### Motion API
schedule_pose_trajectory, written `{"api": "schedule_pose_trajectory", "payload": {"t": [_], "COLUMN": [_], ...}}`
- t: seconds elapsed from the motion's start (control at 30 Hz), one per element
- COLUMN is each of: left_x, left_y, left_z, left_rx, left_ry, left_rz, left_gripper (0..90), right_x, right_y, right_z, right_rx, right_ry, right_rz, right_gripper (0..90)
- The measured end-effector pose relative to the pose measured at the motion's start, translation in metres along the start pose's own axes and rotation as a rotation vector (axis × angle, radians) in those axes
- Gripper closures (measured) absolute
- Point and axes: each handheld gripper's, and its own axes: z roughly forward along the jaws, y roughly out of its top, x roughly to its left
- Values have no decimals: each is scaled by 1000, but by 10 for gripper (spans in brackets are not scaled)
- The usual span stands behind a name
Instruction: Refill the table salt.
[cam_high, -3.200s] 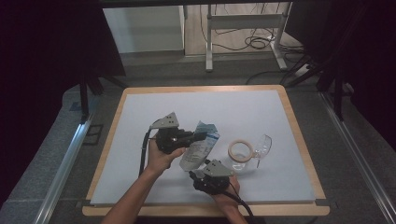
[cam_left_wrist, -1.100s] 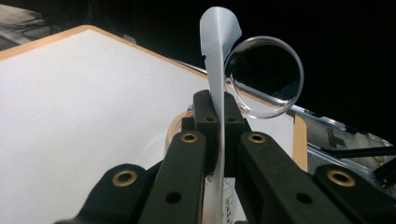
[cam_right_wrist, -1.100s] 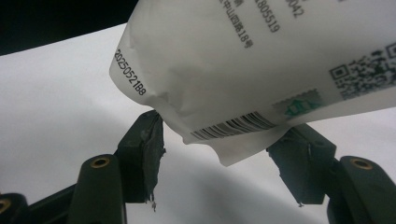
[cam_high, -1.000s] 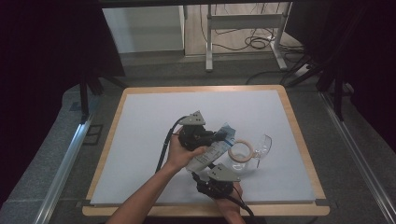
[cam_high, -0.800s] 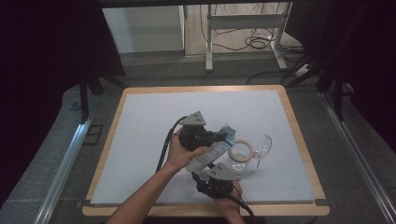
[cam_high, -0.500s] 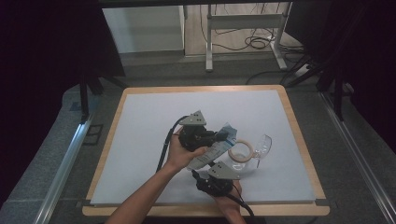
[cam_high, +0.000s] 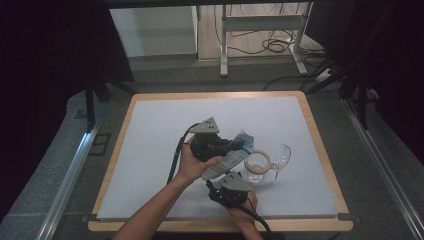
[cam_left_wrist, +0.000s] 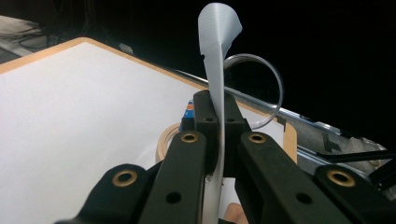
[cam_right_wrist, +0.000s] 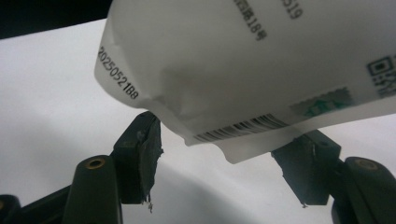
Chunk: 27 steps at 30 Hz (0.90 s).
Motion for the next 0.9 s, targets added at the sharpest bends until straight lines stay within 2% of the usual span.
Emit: {"api": "schedule_pose_trajectory", "payload": {"t": [0.1,0.27,0.7,0.9], "left_x": [0,-1,1,6], "left_y": [0,1,5,4], "left_z": [1,6,19,22], "left_rx": [2,26,58,60], "left_ry": [-4,9,-4,-17], "left_rz": [0,5,-4,-34], "left_gripper": [900,900,900,900], "right_x": [-1,-1,-3,-4], "right_y": [0,0,-1,-2], "right_z": [-1,-2,-6,-6], "right_rx": [-10,-33,-59,-62], "right_ry": [-1,52,85,86], "right_rz": [8,65,96,105], "right_gripper": [408,436,435,435]}}
